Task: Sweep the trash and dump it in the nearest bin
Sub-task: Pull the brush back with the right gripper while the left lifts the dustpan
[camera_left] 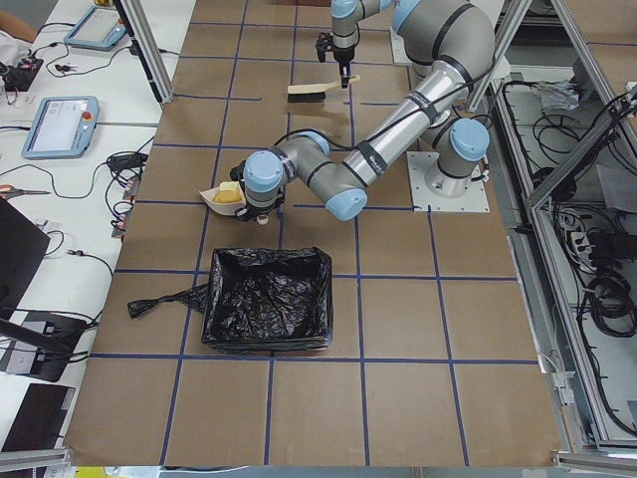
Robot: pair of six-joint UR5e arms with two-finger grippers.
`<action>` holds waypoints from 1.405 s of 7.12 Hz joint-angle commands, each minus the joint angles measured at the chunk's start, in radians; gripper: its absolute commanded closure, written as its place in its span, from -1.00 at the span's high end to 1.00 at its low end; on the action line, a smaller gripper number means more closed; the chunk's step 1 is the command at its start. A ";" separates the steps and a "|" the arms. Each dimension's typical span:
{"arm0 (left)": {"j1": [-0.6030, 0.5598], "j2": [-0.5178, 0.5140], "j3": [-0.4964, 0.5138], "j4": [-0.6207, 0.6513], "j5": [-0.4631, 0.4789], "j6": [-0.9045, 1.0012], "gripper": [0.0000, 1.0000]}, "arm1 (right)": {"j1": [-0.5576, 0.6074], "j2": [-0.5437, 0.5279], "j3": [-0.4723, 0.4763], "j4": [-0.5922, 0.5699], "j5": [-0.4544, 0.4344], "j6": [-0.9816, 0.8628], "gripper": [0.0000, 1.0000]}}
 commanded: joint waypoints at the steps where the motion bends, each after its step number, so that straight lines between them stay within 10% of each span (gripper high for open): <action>1: 0.008 -0.001 0.000 -0.001 -0.041 -0.003 -1.00 | 0.001 0.007 0.008 -0.005 0.009 0.000 -0.65; 9: 0.091 0.034 0.021 -0.087 -0.211 -0.029 -1.00 | -0.002 0.035 0.002 -0.008 0.006 -0.003 0.10; 10: 0.094 0.038 0.030 -0.108 -0.236 -0.029 -1.00 | -0.005 0.035 -0.004 -0.008 -0.006 -0.012 0.44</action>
